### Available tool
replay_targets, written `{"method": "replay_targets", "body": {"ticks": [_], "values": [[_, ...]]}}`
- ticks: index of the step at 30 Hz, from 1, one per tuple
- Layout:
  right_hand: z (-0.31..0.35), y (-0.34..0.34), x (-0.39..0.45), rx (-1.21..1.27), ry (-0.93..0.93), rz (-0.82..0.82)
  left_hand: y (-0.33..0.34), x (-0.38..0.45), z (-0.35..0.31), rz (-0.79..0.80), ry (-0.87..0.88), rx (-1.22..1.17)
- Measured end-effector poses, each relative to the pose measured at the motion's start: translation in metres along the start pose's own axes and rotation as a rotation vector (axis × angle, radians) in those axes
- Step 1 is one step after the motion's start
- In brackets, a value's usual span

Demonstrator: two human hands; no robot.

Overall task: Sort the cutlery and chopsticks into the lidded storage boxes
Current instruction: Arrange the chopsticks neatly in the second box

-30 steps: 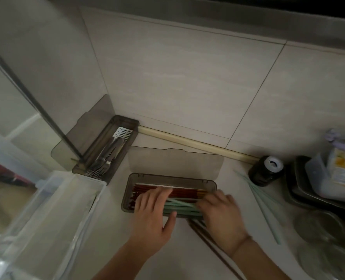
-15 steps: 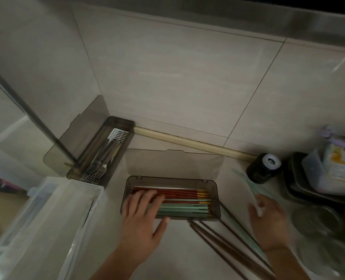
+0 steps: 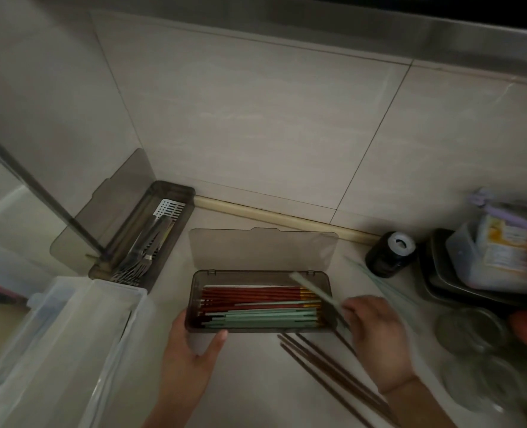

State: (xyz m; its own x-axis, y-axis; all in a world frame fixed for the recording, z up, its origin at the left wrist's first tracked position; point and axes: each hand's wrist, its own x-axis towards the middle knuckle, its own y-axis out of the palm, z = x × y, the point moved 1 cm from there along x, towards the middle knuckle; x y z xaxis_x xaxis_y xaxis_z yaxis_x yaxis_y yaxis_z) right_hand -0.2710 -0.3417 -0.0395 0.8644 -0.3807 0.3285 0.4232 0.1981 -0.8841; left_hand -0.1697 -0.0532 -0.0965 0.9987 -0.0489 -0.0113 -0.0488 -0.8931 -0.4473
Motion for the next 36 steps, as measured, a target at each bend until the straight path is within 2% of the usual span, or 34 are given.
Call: {"method": "replay_targets", "body": {"ticks": [2, 3, 6, 9, 12, 14, 16, 17, 18, 20, 22, 27, 31, 34, 36], "values": [[0.033, 0.006, 0.017, -0.050, -0.224, 0.128, 0.006, 0.000, -0.004, -0.003, 0.033, -0.006], [0.046, 0.012, 0.026, -0.085, -0.267, 0.235, 0.007, 0.001, -0.005, -0.004, 0.064, -0.018], [0.066, 0.037, 0.044, -0.190, -0.272, 0.510, 0.009, 0.001, -0.005, -0.021, 0.090, -0.029], [0.066, 0.052, 0.052, -0.226, -0.236, 0.594, 0.011, -0.004, -0.001, -0.059, 0.002, -0.100], [0.055, 0.044, 0.049, -0.090, -0.289, 0.494, 0.014, -0.006, 0.007, -0.054, 0.034, -0.114], [0.035, 0.027, 0.039, 0.098, -0.221, 0.269, 0.014, -0.005, 0.011, -0.048, 0.062, -0.092], [-0.001, 0.012, 0.026, 0.193, -0.002, 0.018, 0.014, -0.003, 0.014, -0.066, 0.058, -0.103], [-0.024, 0.007, 0.020, 0.181, 0.164, -0.030, 0.015, -0.004, 0.016, -0.081, 0.053, -0.104], [-0.047, 0.004, 0.016, 0.121, 0.330, -0.003, 0.016, -0.004, 0.017, -0.095, 0.050, -0.093], [-0.085, 0.004, 0.007, -0.068, 0.583, 0.204, 0.018, -0.006, 0.018, -0.116, 0.034, -0.080], [-0.103, 0.006, 0.001, -0.151, 0.672, 0.324, 0.020, -0.007, 0.019, -0.130, 0.025, -0.077], [-0.101, 0.004, -0.007, -0.192, 0.603, 0.386, 0.022, -0.007, 0.017, -0.127, 0.035, -0.045], [-0.079, -0.007, -0.016, -0.020, 0.482, 0.174, 0.020, -0.008, 0.014, -0.131, 0.041, -0.037], [-0.042, -0.019, -0.006, 0.090, 0.307, -0.011, 0.020, -0.008, 0.015, -0.126, 0.032, -0.028], [-0.008, -0.021, 0.011, 0.106, 0.099, 0.018, 0.019, -0.006, 0.015, -0.127, 0.031, -0.010]]}}
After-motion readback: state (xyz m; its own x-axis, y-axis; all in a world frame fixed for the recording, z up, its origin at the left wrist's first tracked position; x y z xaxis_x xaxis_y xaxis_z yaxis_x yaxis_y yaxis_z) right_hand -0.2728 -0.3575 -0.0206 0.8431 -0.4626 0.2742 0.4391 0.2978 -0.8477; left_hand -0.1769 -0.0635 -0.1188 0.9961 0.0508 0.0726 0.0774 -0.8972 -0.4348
